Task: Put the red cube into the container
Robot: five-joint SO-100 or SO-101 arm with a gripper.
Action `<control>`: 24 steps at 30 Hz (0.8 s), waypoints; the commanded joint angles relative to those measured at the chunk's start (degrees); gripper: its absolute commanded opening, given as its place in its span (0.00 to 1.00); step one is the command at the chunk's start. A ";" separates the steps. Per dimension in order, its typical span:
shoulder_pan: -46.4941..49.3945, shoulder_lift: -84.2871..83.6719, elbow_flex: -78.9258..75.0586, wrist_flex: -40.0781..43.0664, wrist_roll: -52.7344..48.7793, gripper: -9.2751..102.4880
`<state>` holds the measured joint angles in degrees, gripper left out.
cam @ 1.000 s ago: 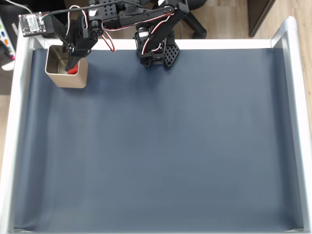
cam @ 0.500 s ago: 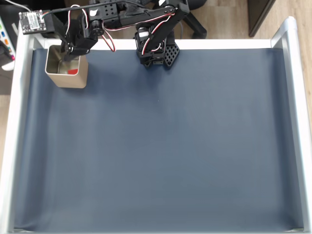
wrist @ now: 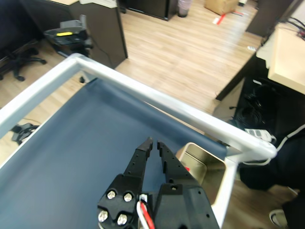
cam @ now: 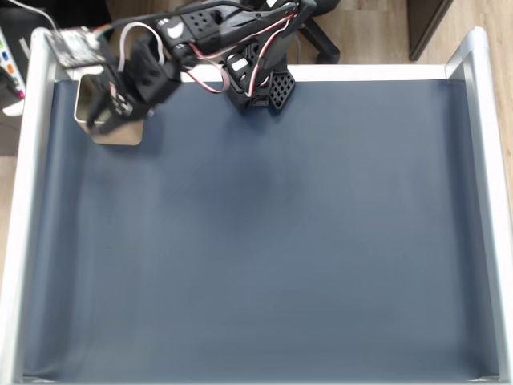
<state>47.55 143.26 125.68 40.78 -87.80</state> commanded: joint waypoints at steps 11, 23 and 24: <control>-33.13 27.51 18.37 8.26 -4.04 0.08; -48.25 42.54 33.75 9.58 -1.05 0.08; -49.04 43.15 34.63 9.58 -0.70 0.08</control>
<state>0.44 184.66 159.96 50.27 -89.47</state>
